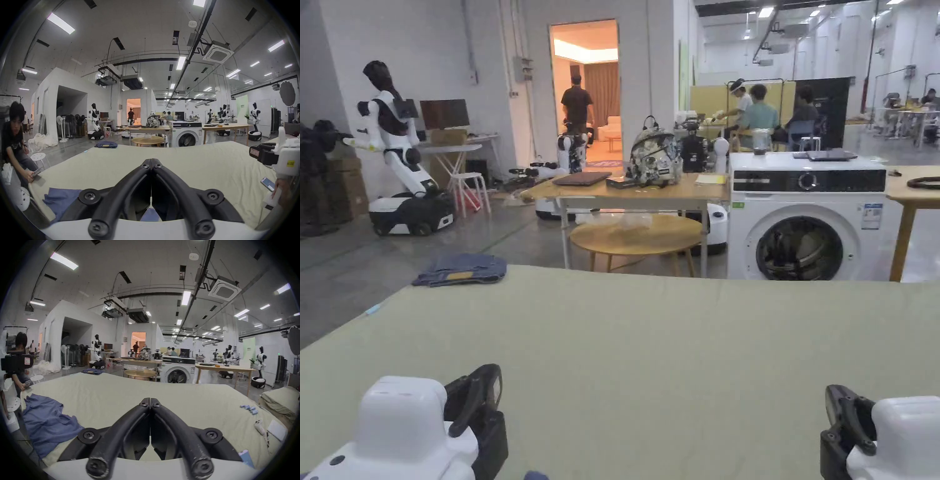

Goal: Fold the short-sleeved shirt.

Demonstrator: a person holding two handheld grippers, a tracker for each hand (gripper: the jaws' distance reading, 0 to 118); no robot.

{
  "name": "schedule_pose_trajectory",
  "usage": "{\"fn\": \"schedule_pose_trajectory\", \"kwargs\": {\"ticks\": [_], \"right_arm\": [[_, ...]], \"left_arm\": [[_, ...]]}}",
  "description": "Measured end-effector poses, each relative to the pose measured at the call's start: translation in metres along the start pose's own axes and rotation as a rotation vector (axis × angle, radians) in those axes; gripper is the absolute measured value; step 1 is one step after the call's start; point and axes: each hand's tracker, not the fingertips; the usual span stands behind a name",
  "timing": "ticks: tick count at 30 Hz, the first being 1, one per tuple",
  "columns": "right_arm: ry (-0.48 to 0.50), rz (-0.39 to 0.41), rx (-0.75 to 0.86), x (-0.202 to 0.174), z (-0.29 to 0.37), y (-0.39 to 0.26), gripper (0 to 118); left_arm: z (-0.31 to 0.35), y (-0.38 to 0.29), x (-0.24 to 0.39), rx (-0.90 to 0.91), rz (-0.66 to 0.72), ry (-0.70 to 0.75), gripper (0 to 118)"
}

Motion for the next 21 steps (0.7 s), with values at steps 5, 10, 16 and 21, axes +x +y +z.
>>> {"fn": "schedule_pose_trajectory", "kwargs": {"ticks": [5, 10, 16, 21], "right_arm": [[0.112, -0.012, 0.001, -0.04, -0.014, -0.001, 0], [0.21, -0.009, -0.007, -0.075, -0.021, -0.002, 0], [0.288, 0.004, -0.026, -0.092, -0.023, -0.012, 0], [0.302, -0.033, -0.082, -0.081, -0.023, -0.032, 0]], "left_arm": [[0.026, -0.004, -0.03, -0.022, -0.027, 0.094, 0], [0.046, -0.01, -0.058, -0.044, -0.026, 0.156, 0], [0.046, -0.026, -0.105, -0.19, 0.079, 0.142, 22], [-0.002, -0.066, -0.144, -0.393, 0.224, 0.063, 67]]}}
